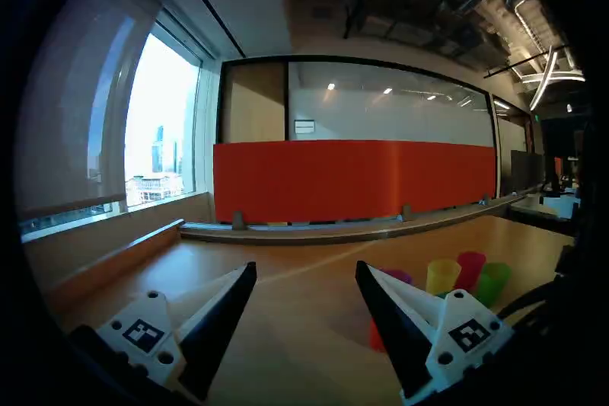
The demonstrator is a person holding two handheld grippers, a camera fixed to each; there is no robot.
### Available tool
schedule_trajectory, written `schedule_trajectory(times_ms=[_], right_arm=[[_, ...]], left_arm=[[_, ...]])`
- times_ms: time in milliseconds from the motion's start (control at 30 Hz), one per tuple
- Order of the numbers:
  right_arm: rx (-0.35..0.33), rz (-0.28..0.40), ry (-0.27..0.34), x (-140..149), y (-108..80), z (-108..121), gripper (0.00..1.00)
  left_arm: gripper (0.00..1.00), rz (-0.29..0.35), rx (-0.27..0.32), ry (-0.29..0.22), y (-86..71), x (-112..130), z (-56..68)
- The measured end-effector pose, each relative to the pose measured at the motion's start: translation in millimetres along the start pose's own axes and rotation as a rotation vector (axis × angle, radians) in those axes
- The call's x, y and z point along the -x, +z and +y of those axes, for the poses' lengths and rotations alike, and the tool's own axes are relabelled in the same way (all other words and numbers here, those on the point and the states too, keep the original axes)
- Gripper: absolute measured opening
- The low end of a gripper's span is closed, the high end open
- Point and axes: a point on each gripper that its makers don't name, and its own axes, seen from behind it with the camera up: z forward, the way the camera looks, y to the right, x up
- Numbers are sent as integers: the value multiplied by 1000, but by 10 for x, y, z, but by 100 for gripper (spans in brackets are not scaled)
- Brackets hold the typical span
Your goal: Pour water
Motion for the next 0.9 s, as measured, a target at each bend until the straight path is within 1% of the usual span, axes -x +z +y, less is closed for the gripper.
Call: schedule_trajectory(times_ms=[100, 300, 467, 567, 767, 900], right_arm=[[-5, -3, 4, -64, 51, 5, 100], [-30, 9, 8, -310, 91, -30, 100], [-43, 21, -6, -493, 111, -53, 100], [-47, 22, -12, -553, 117, -73, 100], [-62, 20, -12, -574, 119, -126, 100], [-79, 10, 0, -553, 119, -150, 100]], left_arm=[[97, 1, 5, 0, 23, -155, 1], [97, 7, 32, -12, 61, -480, 29], [97, 20, 55, -9, 78, -748, 52], [97, 28, 72, -2, 84, -878, 69], [97, 48, 97, 12, 97, -1052, 109], [97, 53, 119, -1, 111, -1111, 140]])
